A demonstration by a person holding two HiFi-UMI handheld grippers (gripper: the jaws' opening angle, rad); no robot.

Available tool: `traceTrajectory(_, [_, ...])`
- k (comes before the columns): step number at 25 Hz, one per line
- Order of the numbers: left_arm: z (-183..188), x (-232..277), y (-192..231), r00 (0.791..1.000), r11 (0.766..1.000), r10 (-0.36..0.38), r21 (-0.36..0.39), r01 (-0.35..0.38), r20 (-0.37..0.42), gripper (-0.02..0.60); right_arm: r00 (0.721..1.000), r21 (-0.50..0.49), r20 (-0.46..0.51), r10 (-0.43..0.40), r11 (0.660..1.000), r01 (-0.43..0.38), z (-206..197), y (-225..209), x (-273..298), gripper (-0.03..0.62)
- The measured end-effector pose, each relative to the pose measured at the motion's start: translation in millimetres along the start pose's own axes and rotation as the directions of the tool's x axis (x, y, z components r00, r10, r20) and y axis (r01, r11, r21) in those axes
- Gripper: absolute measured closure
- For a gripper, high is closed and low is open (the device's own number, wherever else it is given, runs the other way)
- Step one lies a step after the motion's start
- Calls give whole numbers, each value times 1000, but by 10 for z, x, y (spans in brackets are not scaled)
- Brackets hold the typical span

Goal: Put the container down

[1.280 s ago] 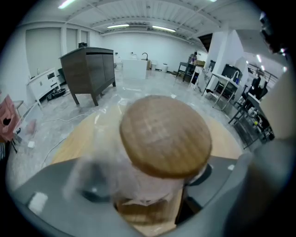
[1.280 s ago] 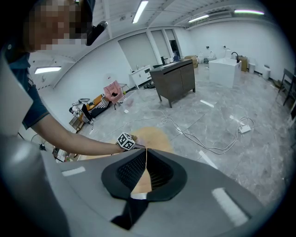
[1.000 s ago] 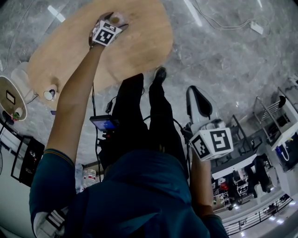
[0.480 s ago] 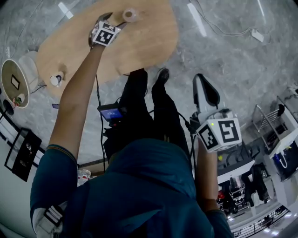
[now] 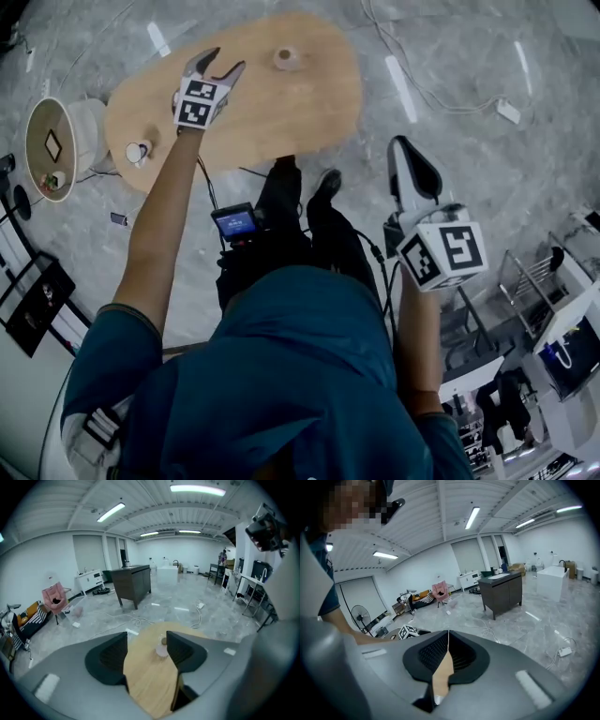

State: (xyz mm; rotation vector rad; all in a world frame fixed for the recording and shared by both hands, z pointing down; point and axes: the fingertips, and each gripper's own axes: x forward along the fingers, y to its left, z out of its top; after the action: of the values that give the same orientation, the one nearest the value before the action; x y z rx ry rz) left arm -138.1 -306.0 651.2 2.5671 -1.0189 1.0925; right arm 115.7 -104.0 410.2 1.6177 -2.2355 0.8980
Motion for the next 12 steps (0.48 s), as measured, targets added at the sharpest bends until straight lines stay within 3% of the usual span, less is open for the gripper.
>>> traceTrajectory(6, [568,-947,42,993,999,54,-8,-53,108,337,995,-80,85,53,996,-46,465,206,-208,583])
traceTrajectory(12, [1228,-1861,-51,969,995,103,-10,-104,226,360,983,-160,145,113,983,-89,811,403,-457,583])
